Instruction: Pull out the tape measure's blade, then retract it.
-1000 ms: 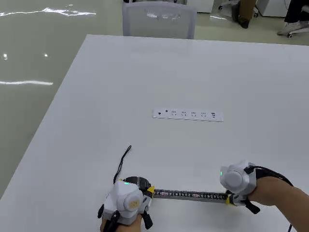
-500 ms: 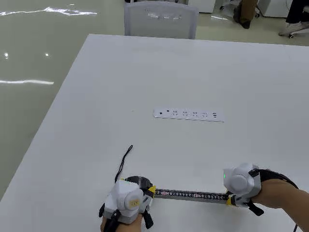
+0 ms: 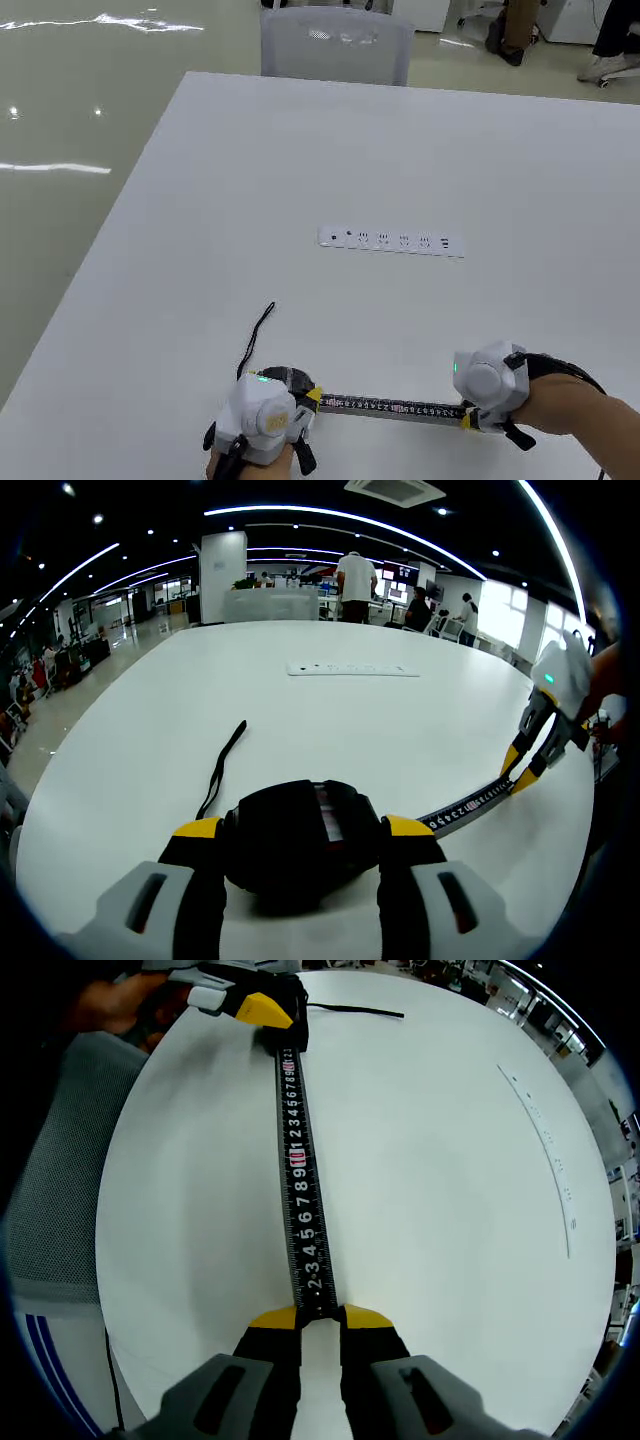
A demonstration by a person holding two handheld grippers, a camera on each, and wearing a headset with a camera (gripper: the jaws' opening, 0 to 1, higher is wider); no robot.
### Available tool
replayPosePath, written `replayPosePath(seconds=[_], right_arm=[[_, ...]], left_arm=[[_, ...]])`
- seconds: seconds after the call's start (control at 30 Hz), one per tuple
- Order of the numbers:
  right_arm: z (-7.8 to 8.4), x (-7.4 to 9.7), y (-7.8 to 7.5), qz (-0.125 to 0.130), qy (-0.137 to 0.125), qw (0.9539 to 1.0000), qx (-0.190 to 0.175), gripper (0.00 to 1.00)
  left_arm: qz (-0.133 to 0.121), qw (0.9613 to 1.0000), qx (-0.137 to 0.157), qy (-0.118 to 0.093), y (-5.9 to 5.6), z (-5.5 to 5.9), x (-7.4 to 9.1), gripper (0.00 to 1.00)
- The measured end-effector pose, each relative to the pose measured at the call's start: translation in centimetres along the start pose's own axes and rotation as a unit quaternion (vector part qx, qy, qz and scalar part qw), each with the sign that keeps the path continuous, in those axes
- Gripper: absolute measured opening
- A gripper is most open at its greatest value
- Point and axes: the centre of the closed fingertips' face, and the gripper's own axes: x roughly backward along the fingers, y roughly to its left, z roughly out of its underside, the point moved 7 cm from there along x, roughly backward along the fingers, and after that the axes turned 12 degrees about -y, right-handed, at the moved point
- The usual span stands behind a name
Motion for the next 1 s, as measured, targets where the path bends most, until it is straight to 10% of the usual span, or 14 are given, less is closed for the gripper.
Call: replayPosePath(seconds=[1.0], right_arm=[[-1.5,-1.3,-0.1,0.002,-0.003,1.0000,-0.004,0.13]], left_arm=[[0.004,1.0000,0.000,0.000,0.1,0.6,-0.4,0.57]])
